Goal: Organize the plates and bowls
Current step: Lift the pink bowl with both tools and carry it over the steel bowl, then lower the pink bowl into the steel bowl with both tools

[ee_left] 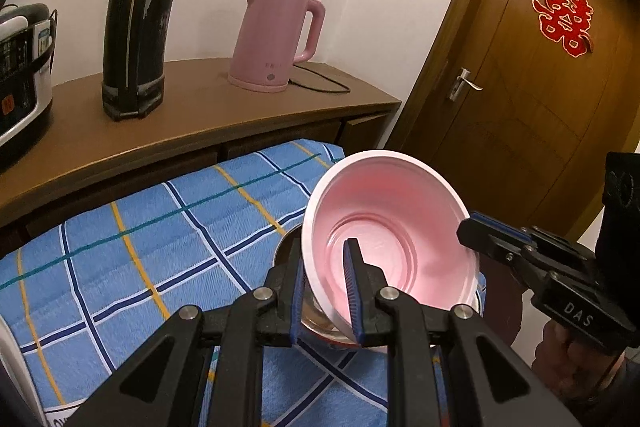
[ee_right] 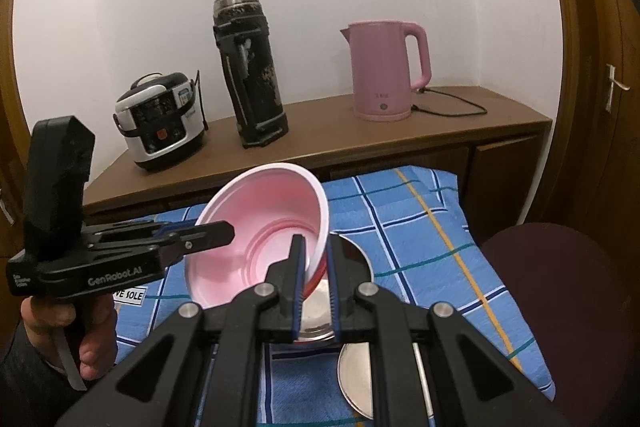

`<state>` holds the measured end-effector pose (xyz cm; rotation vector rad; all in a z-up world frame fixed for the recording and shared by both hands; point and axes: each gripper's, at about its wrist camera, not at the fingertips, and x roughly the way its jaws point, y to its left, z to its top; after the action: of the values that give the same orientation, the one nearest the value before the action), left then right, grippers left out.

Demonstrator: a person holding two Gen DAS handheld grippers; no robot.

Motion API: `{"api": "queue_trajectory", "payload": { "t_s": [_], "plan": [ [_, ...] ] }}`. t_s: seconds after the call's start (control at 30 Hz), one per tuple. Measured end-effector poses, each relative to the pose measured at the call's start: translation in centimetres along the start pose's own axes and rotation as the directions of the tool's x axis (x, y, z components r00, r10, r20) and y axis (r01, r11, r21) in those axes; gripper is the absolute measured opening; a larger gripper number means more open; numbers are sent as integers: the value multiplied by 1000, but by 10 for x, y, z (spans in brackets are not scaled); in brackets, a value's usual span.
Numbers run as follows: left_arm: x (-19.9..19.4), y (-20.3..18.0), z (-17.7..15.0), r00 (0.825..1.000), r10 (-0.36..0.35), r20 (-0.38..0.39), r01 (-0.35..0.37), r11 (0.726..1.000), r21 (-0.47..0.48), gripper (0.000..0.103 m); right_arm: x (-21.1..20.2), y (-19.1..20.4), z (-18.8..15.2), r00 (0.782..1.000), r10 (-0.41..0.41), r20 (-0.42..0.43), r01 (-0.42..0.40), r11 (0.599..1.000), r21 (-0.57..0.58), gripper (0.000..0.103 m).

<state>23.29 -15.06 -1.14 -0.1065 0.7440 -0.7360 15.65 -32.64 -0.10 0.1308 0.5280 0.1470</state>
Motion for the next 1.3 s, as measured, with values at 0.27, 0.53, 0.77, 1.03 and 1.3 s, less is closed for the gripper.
{"api": "queue_trajectory", "payload": {
  "t_s": [0.27, 0.53, 0.77, 1.03, 1.3],
  "plan": [
    [8, 0, -4, 1000, 4, -30, -4, 1000, 3, 21, 10, -6, -2, 1000, -10, -22, 11, 1000, 18, 10],
    [11, 3, -6, 999, -11, -37, 11, 1000, -10, 21, 13, -8, -3, 1000, -14, -25, 14, 1000, 21, 10],
    [12, 5, -6, 999, -20, -37, 19, 1000, -13, 21, 16, -10, -2, 999, -20, -28, 21, 1000, 18, 10],
    [12, 4, -7, 999, -30, -33, 30, 1000, -11, 21, 21, -12, 3, 999, -31, -41, 32, 999, 15, 10],
    [19, 11, -9, 997, -59, -50, 57, 997, -49, 21, 35, -20, 1, 995, -34, -92, 37, 999, 32, 10]
  ]
}}
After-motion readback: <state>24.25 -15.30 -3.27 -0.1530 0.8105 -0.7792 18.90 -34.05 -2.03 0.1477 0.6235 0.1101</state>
